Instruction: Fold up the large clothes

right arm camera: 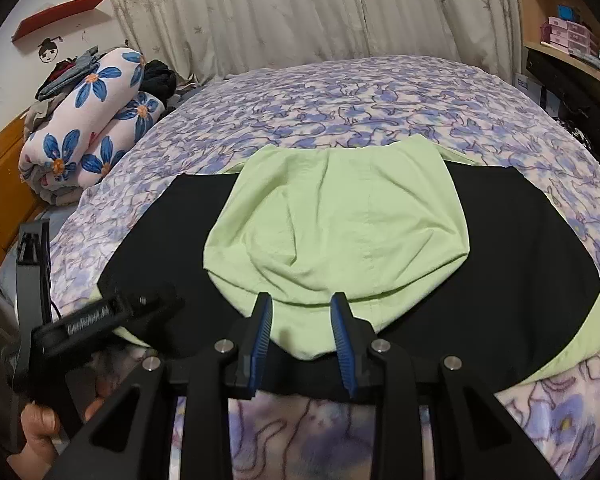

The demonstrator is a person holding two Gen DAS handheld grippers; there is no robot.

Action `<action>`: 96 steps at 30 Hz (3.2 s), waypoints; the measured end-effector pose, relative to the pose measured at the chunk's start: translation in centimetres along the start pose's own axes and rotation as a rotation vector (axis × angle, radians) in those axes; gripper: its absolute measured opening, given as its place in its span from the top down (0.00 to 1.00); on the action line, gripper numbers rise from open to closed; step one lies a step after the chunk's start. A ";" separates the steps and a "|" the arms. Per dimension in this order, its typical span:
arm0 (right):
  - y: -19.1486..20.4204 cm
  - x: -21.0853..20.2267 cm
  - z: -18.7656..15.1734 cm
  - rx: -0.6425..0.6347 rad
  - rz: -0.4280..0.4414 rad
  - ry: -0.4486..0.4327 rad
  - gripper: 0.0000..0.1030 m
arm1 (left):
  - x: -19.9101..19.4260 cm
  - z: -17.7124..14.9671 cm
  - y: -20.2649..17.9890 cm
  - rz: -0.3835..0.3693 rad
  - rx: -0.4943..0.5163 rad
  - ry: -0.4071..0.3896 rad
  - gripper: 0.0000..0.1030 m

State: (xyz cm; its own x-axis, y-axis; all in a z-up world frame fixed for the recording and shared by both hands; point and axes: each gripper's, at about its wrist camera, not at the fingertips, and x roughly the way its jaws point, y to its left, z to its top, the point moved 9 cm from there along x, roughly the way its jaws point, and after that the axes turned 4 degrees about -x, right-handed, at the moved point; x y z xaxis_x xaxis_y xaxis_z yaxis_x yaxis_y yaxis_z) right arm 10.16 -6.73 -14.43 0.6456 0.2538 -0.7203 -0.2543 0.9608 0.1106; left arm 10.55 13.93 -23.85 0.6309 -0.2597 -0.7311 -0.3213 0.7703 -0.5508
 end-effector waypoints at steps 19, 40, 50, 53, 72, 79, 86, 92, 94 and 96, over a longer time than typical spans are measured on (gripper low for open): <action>-1.8 9.7 0.9 -0.060 -0.039 0.139 0.89 | -1.7 4.9 -4.4 0.078 0.159 -0.179 0.93; -5.2 7.6 -0.8 0.256 0.272 0.124 0.89 | -3.2 1.2 -24.9 0.014 0.539 -0.214 0.94; -17.7 -3.0 -4.1 0.467 -0.021 -0.081 0.89 | 2.9 -9.8 -36.5 -0.094 0.826 -0.097 0.93; -21.2 -5.3 -5.5 0.509 -0.130 -0.090 0.89 | 6.0 -14.3 -37.7 -0.097 0.924 -0.030 0.92; -24.3 -8.1 -6.6 0.513 -0.200 -0.065 0.87 | 4.0 -15.5 -35.9 -0.248 0.812 0.205 0.23; -25.2 -11.9 -2.1 0.476 -0.182 -0.165 0.71 | 0.9 -9.7 -31.8 -0.239 0.631 0.140 0.20; -24.8 -9.9 2.0 0.427 -0.065 -0.100 0.71 | 2.1 -4.9 -25.2 -0.040 0.576 0.055 0.20; -25.1 -3.8 1.3 0.452 -0.028 0.114 0.71 | 5.6 -5.0 -20.9 0.029 0.526 0.125 0.20; -25.5 -2.7 0.9 0.442 -0.054 0.157 0.71 | 6.5 -5.7 -20.2 0.033 0.528 0.148 0.20; -26.0 -1.8 0.5 0.437 -0.067 0.191 0.71 | 7.0 -6.1 -19.9 0.024 0.522 0.154 0.20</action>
State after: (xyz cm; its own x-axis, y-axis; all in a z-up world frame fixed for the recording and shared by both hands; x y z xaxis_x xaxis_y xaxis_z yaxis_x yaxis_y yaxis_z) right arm 16.01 -32.10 -15.68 0.4960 0.2044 -0.8439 0.1361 0.9416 0.3081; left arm 17.06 -6.74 -20.46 0.5043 -0.2907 -0.8131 0.0836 0.9536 -0.2891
